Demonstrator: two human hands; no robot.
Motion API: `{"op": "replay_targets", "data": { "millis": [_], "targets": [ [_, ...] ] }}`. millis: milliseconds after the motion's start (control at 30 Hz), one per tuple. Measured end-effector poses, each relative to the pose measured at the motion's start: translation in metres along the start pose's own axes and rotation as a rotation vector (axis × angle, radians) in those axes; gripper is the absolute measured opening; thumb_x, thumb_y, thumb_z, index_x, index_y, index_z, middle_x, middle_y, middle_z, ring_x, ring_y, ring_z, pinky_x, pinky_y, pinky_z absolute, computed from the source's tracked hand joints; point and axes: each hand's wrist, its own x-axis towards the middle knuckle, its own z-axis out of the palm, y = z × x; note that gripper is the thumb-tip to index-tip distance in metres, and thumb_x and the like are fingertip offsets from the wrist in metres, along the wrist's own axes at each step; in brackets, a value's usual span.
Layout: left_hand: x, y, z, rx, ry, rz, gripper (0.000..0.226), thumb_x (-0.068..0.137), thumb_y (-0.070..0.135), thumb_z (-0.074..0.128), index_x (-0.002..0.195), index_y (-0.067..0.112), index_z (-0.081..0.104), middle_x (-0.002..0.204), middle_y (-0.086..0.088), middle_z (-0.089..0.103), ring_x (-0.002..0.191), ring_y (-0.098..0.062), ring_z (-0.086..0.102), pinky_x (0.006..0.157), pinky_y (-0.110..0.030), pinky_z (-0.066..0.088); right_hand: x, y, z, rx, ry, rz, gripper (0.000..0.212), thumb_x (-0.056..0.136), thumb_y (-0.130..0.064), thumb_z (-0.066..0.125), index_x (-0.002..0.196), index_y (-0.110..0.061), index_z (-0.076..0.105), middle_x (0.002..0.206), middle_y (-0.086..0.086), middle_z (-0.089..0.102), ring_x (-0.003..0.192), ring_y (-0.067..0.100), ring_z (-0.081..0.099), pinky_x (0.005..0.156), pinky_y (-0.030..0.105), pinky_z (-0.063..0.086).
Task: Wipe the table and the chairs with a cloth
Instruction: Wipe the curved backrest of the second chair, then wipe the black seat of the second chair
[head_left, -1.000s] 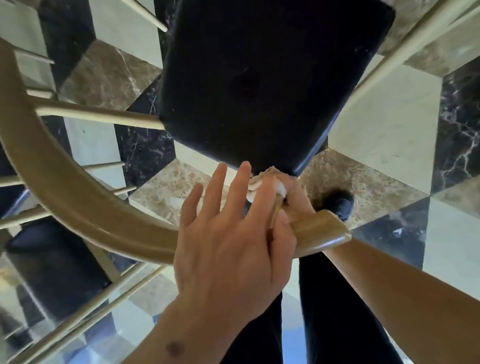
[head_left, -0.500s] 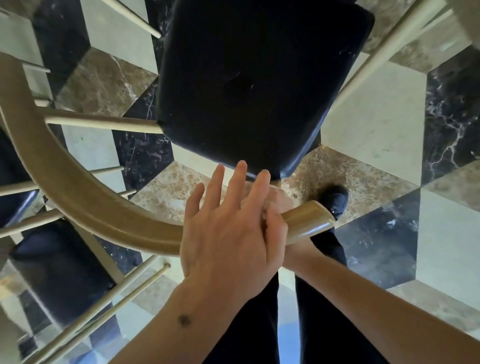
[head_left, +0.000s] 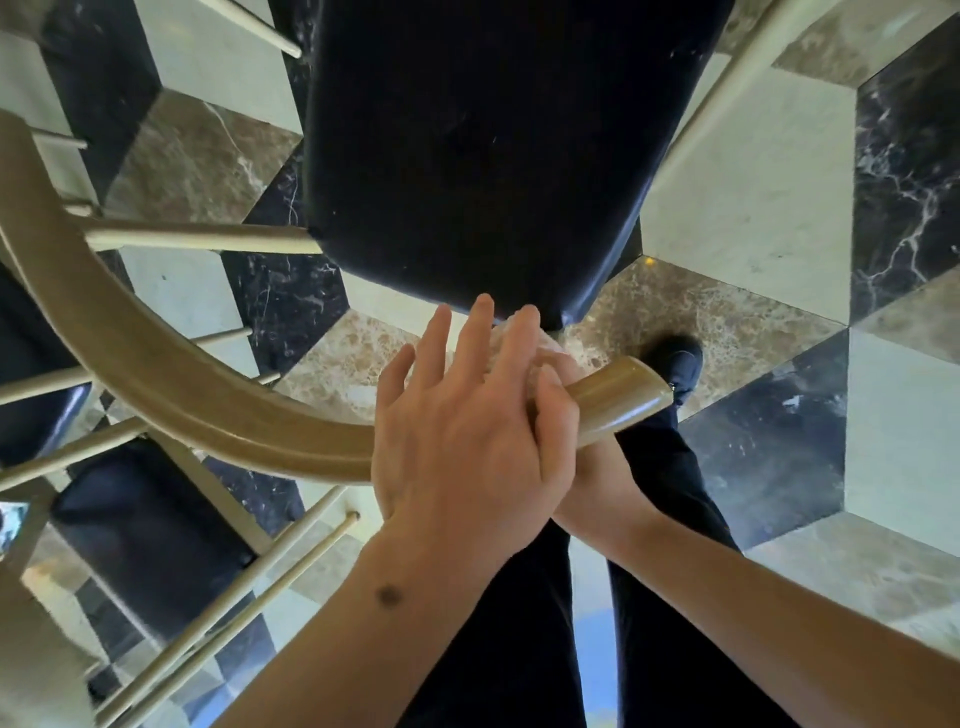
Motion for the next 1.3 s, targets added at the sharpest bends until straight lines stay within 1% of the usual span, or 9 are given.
{"op": "replay_targets", "data": {
  "millis": [133,233,367,600,767,867,1033,1133,1300],
  "targets": [
    [-0.001,-0.001,0.001,-0.012,0.025,0.013,0.055,0.097,0.040,0.029,0.147,0.028,0.050,0.153,-0.003,0.051,0.144,-0.028,0.041,0.112,-0.050,0.035,0.013,0.031,0.001,0.067,0.037,0.001,0.006,0.096,-0.047,0.061,0.095,-0.041,0.062,0.086,-0.016,0.064,0.081,0.003,0.061,0.073,0.028,0.053],
    [0.000,-0.003,0.003,-0.014,0.043,0.041,0.055,0.098,0.040,0.028,0.147,0.026,0.050,0.151,-0.004,0.053,0.143,-0.031,0.044,0.110,-0.053,0.039,0.051,0.076,-0.030,-0.400,0.180,0.029,0.008,0.092,-0.038,0.063,0.098,-0.042,0.060,0.095,-0.022,0.064,0.091,0.004,0.062,0.078,0.037,0.052],
    [0.001,-0.003,0.005,-0.032,0.015,0.032,0.054,0.101,0.042,0.023,0.144,0.026,0.051,0.149,-0.004,0.055,0.141,-0.031,0.045,0.108,-0.053,0.040,0.107,0.102,-0.084,-1.131,-0.261,0.178,0.052,0.091,-0.017,0.069,0.138,-0.031,0.051,0.139,-0.006,0.053,0.127,0.021,0.048,0.110,0.039,0.035],
    [-0.002,0.004,-0.011,-0.084,-0.270,0.040,0.056,0.099,0.053,0.005,0.148,0.042,0.030,0.156,0.012,0.042,0.144,-0.018,0.038,0.111,-0.046,0.038,0.122,0.014,-0.103,-0.782,-0.202,0.510,0.058,0.091,0.006,0.048,0.139,-0.025,0.054,0.113,-0.004,0.062,0.090,0.013,0.059,0.061,0.014,0.044],
    [0.065,-0.039,-0.036,-0.786,-0.869,-0.002,0.050,0.094,0.066,0.036,0.137,0.042,0.043,0.131,0.014,0.053,0.108,0.009,0.054,0.101,-0.018,0.042,0.159,-0.073,-0.098,-0.228,0.190,0.494,0.050,0.054,0.006,0.043,0.095,-0.015,0.062,0.066,0.009,0.063,0.056,0.024,0.054,0.048,0.029,0.035],
    [0.160,-0.096,-0.045,-0.694,-0.663,0.011,0.042,0.101,0.048,0.044,0.141,0.033,0.047,0.111,0.009,0.058,0.083,0.007,0.054,0.071,-0.016,0.042,0.202,-0.112,-0.086,-0.110,0.493,0.330,0.047,0.068,0.007,0.037,0.098,-0.019,0.062,0.071,0.016,0.061,0.050,0.024,0.049,0.049,0.030,0.032],
    [0.303,-0.185,-0.023,-0.400,-0.067,0.044,0.053,0.098,0.017,0.040,0.151,0.023,0.040,0.149,-0.010,0.045,0.123,-0.034,0.055,0.097,-0.050,0.051,0.299,-0.127,-0.038,-0.550,0.894,0.011,0.037,0.087,-0.003,0.048,0.104,-0.033,0.061,0.075,-0.014,0.063,0.071,0.004,0.059,0.054,0.003,0.038],
    [0.359,-0.221,0.003,-0.233,0.010,0.175,0.059,0.100,0.018,0.041,0.158,0.025,0.029,0.166,-0.007,0.022,0.148,-0.030,0.030,0.111,-0.046,0.043,0.367,-0.110,0.000,-0.705,0.855,-0.116,0.086,0.069,0.015,0.037,0.145,-0.022,0.046,0.134,0.001,0.056,0.123,0.021,0.047,0.108,0.025,0.040],
    [0.398,-0.239,0.058,0.026,-0.031,0.280,0.074,0.104,0.046,0.030,0.161,0.021,-0.011,0.168,-0.013,-0.020,0.155,-0.030,-0.015,0.126,-0.048,0.009,0.469,-0.064,0.058,-1.118,0.316,-0.124,0.087,0.079,0.005,0.058,0.157,-0.017,0.027,0.158,0.004,0.034,0.146,0.028,0.022,0.122,0.046,0.018]
  ]
}}
